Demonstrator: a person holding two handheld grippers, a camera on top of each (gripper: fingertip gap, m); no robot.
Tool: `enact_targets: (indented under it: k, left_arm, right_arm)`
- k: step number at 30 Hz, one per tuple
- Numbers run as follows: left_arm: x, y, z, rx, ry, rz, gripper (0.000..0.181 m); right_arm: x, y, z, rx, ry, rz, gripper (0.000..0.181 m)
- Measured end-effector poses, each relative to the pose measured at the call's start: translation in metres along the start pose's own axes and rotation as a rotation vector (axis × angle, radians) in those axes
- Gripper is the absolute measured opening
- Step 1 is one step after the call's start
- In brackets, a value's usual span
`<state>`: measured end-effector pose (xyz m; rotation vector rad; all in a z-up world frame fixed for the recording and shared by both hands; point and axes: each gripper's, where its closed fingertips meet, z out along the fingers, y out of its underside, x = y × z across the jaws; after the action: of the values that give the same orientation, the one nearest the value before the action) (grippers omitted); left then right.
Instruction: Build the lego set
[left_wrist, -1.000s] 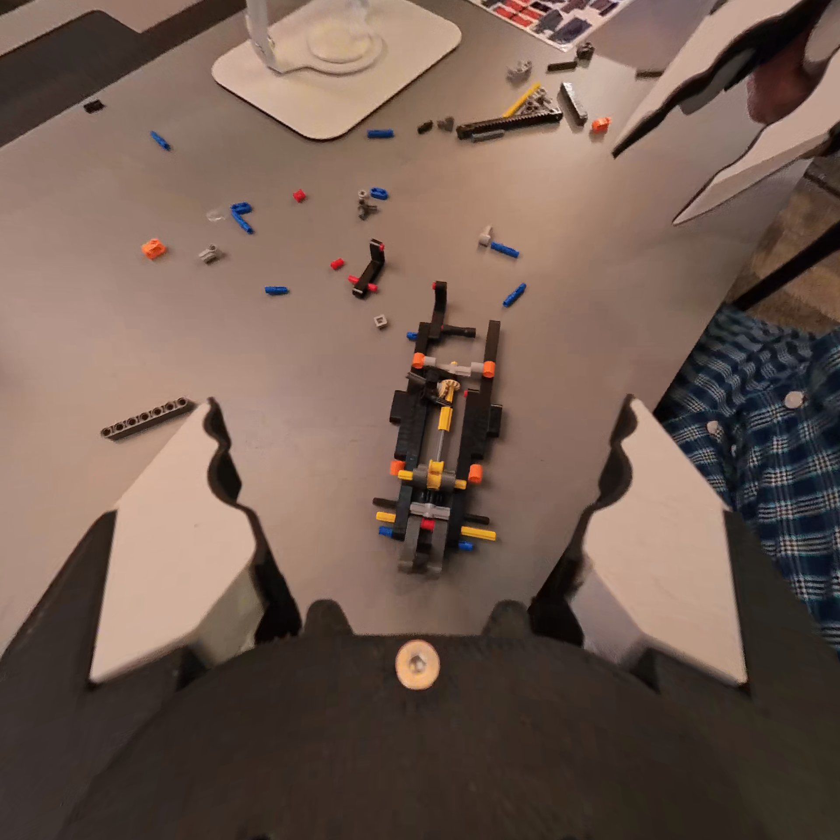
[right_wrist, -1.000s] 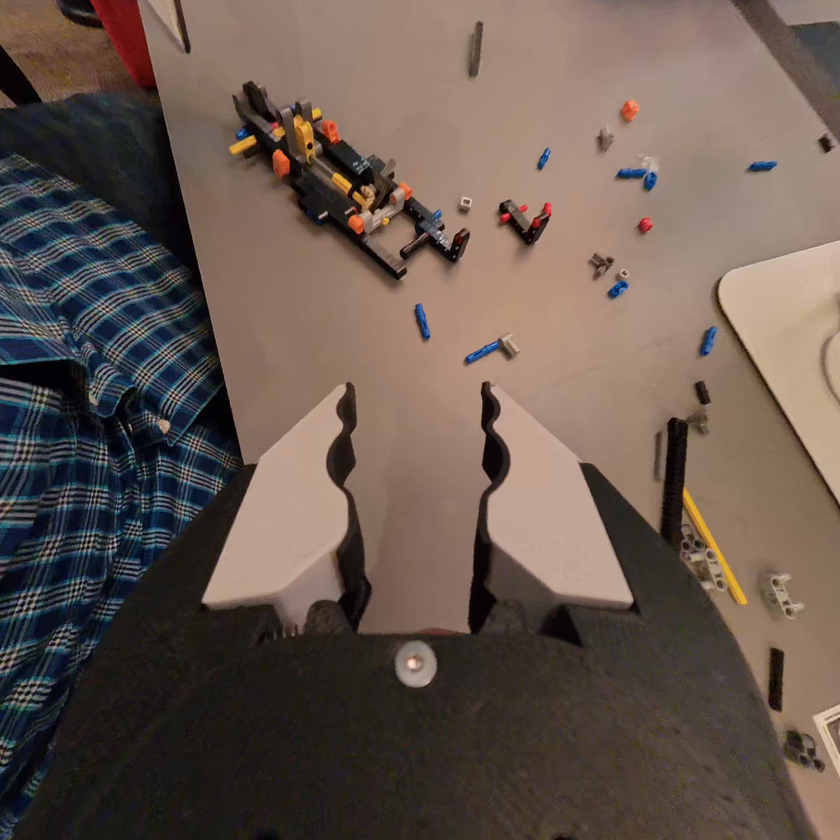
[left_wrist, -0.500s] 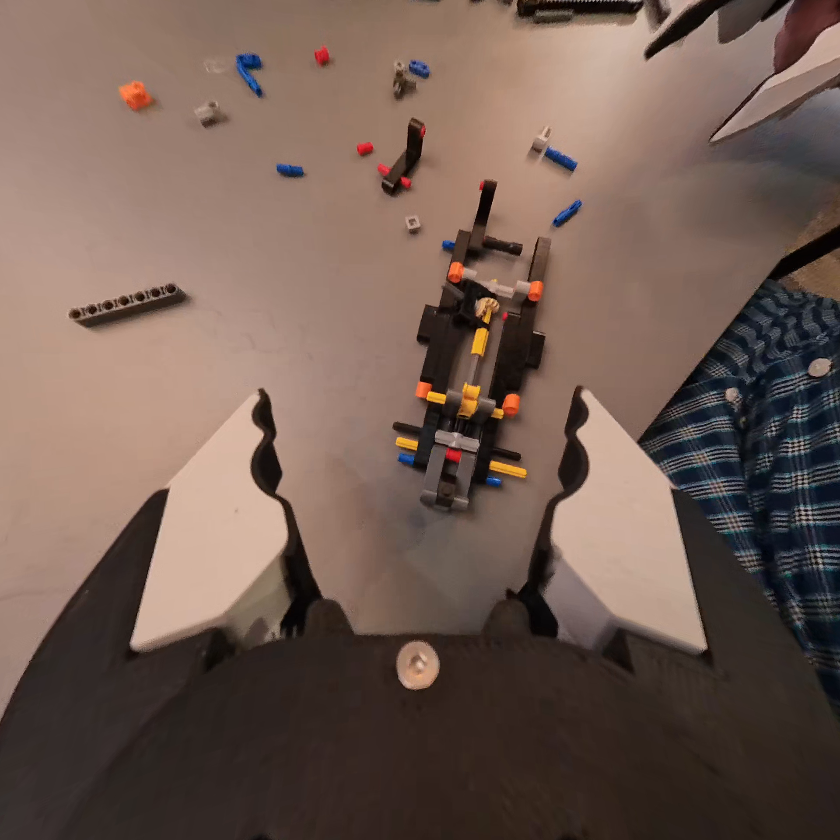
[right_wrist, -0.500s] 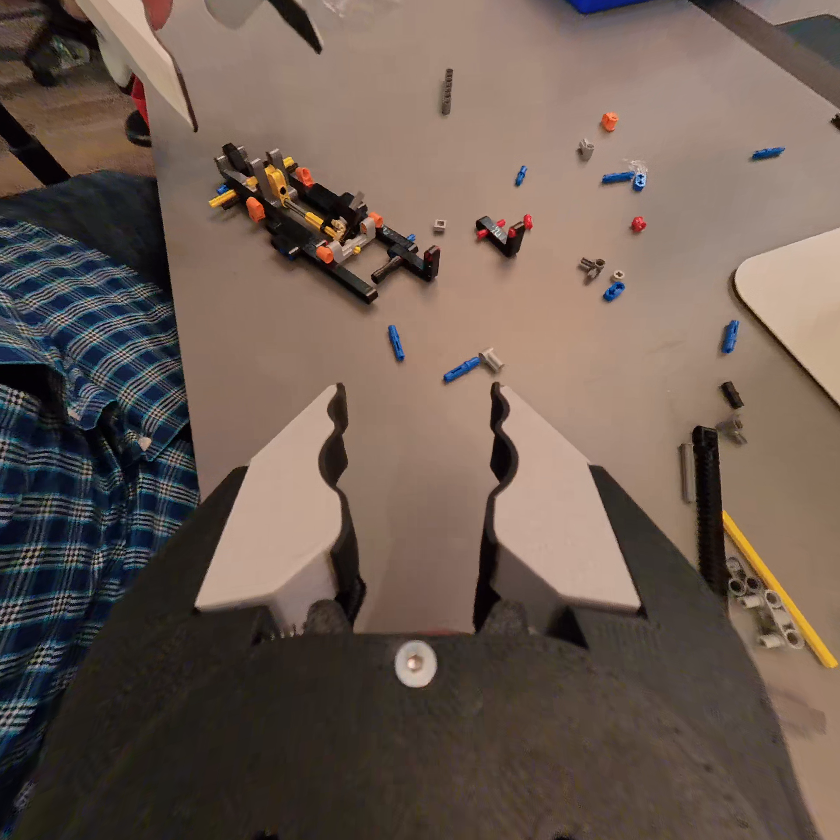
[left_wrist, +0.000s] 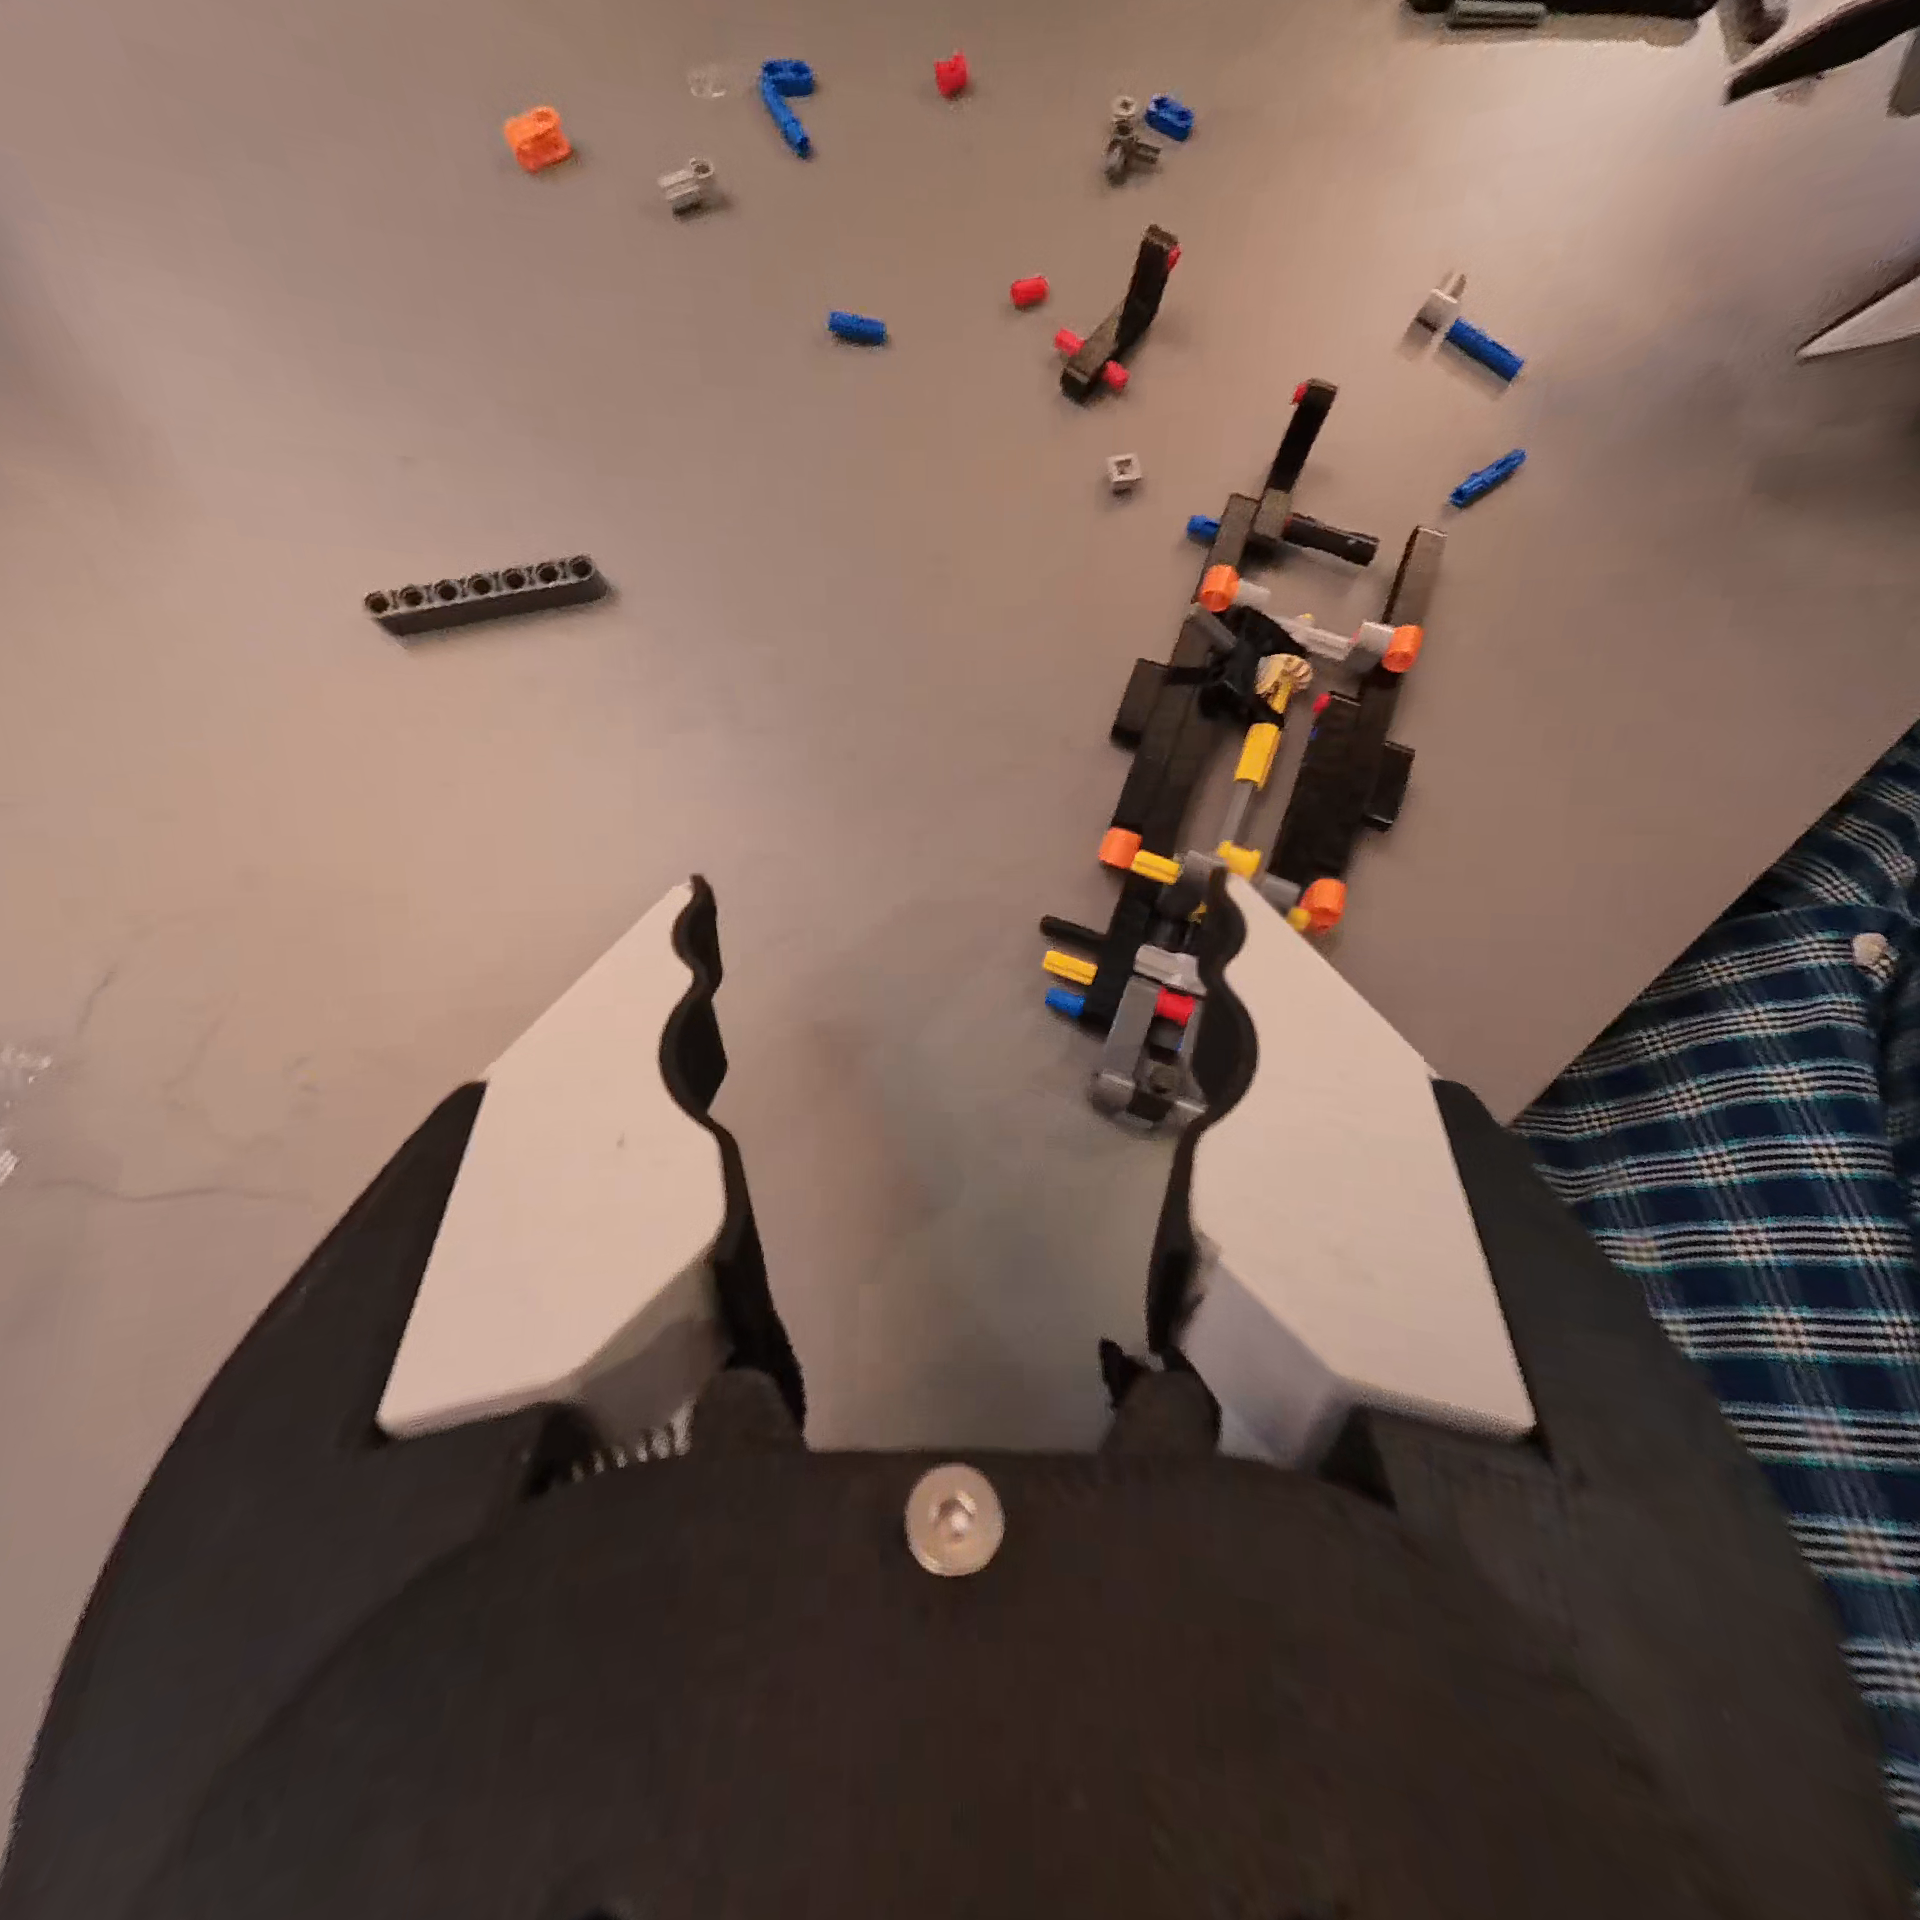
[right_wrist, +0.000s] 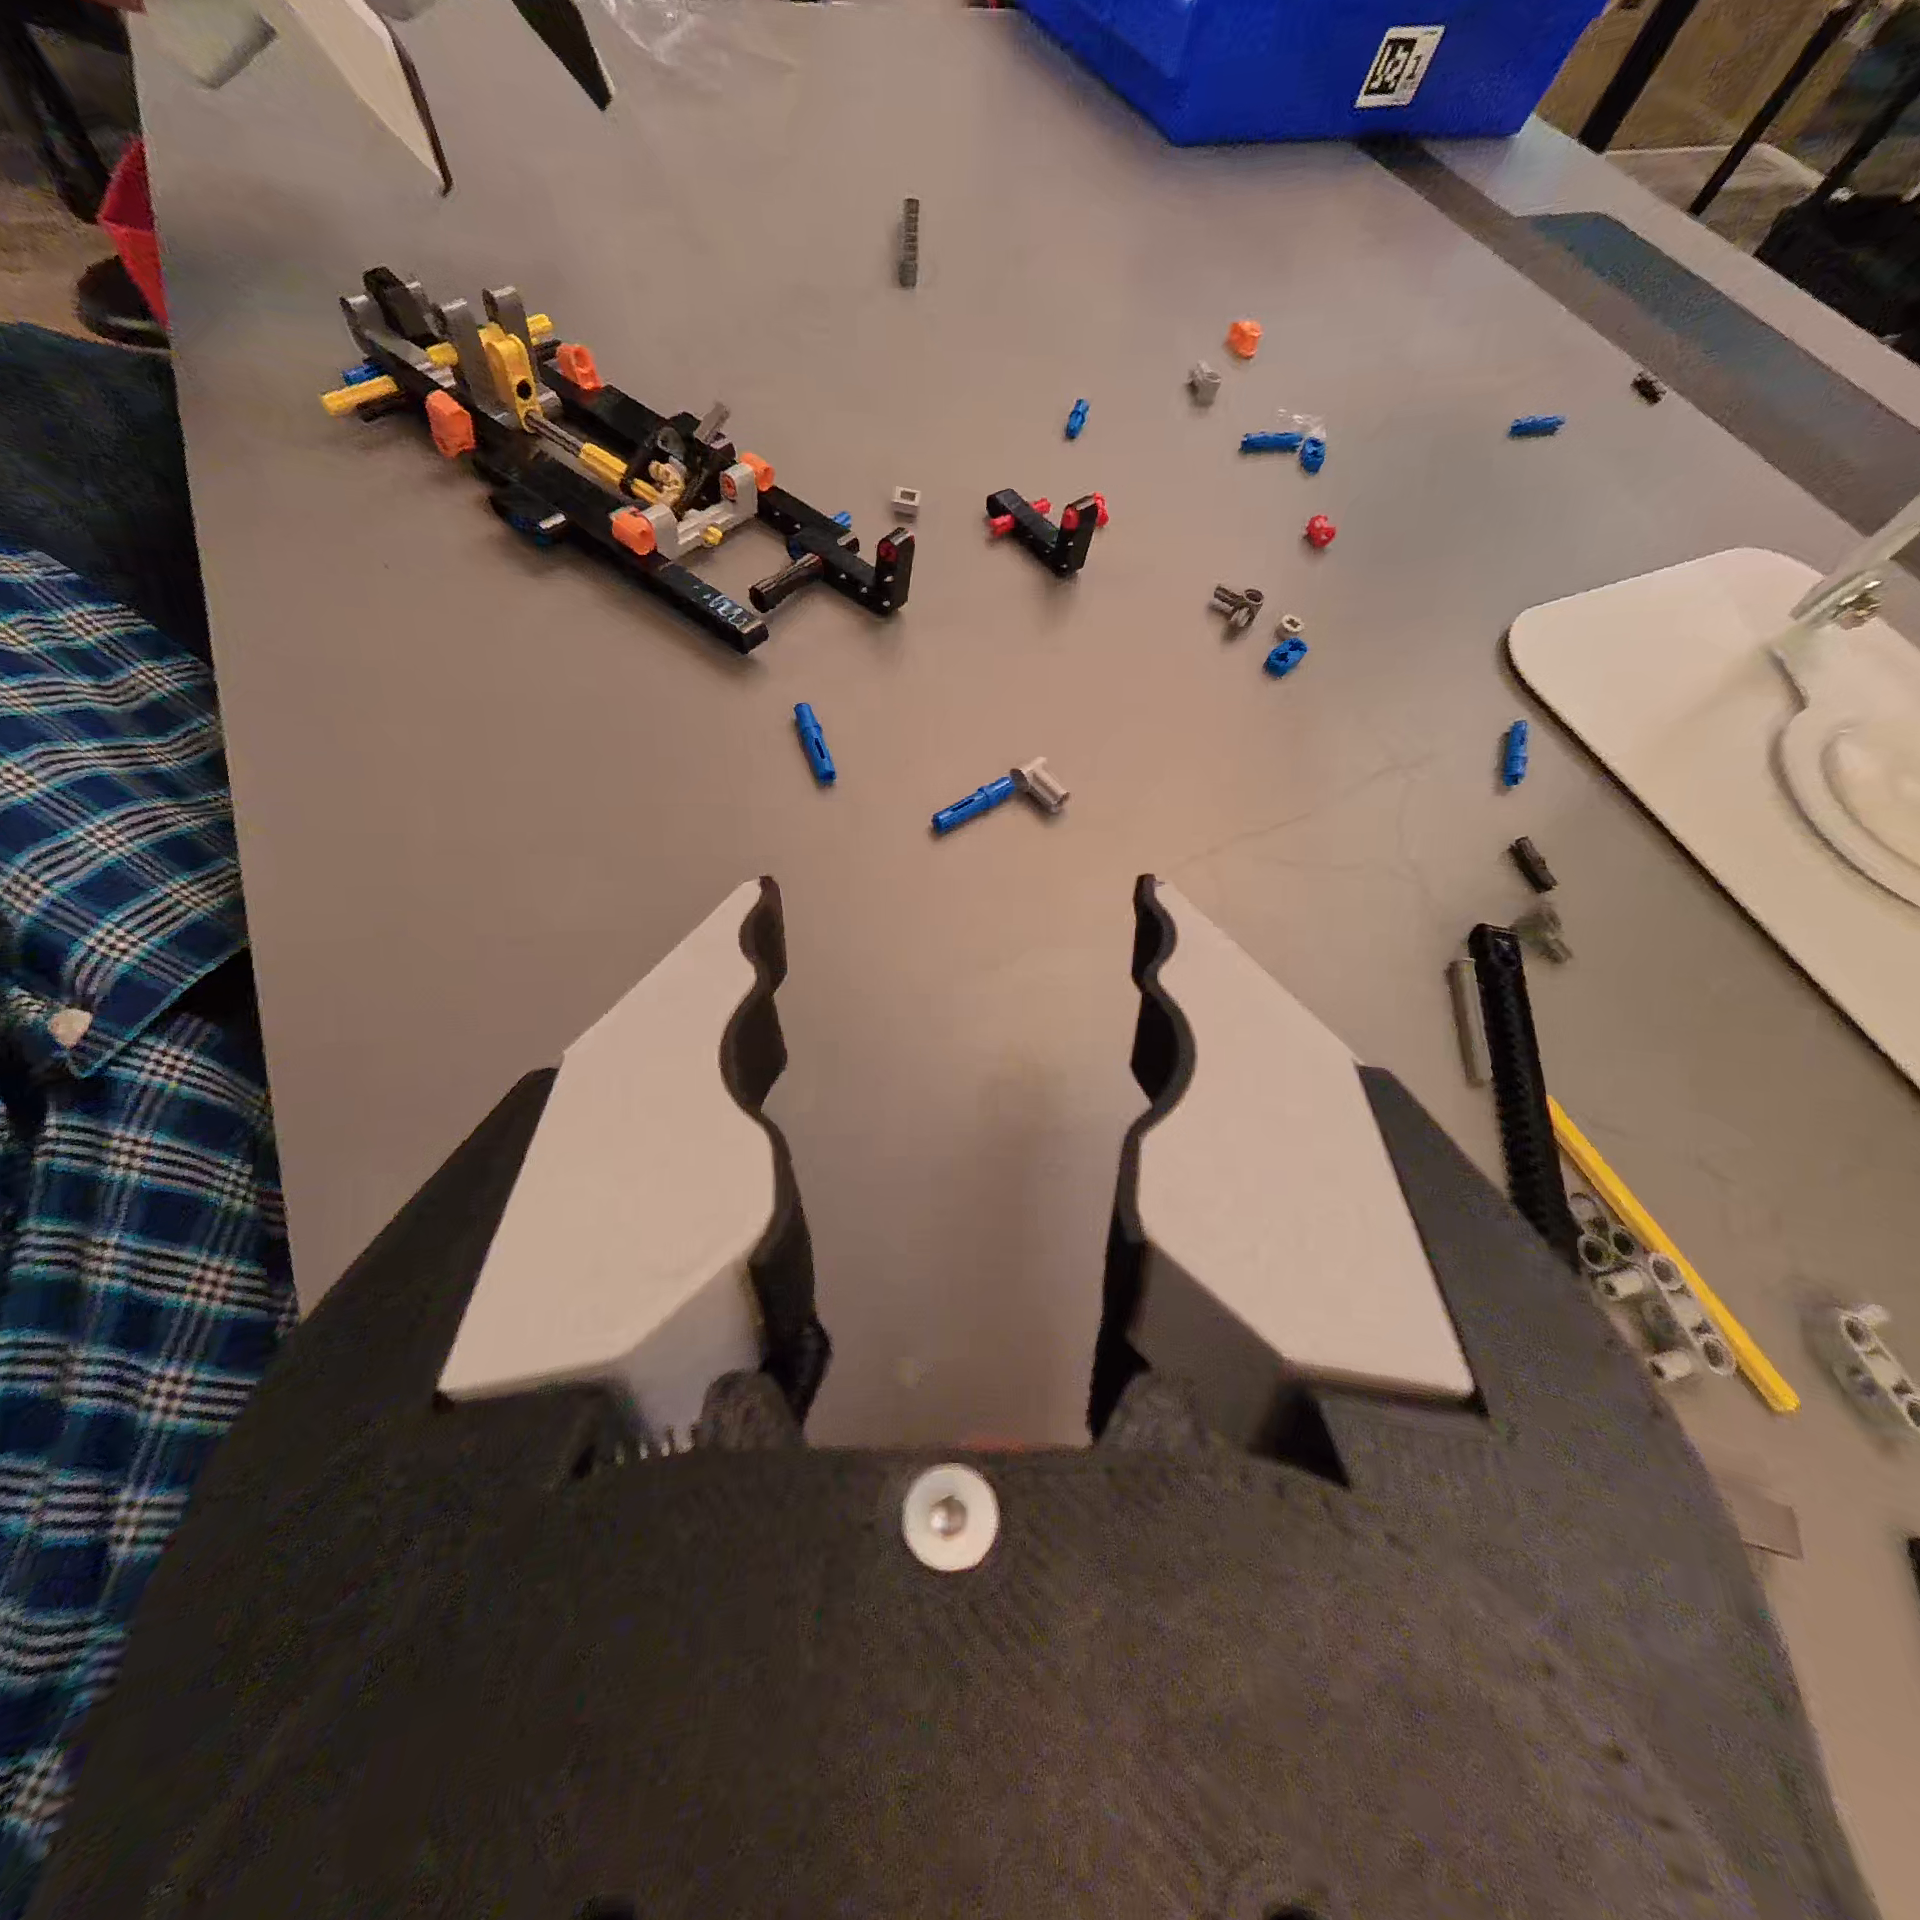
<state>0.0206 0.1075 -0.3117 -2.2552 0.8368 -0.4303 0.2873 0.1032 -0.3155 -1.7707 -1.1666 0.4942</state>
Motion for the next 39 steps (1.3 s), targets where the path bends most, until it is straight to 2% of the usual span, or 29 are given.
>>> enact_targets:
  k: [7,14,39]
  left_arm:
    - [-0.021,0.004,-0.002,0.007,-0.081,-0.029,0.101]
    - [-0.034,0.009,-0.003,0.014,-0.122,-0.049,0.101]
    - [-0.043,0.009,0.001,0.016,-0.17,-0.034,0.1]
  right_arm:
    - [-0.005,0.005,0.006,-0.037,0.083,-0.165,0.064]
    - [-0.002,0.001,0.003,-0.006,0.098,-0.157,0.063]
    - [0.0,-0.003,-0.001,0.031,0.111,-0.159,0.061]
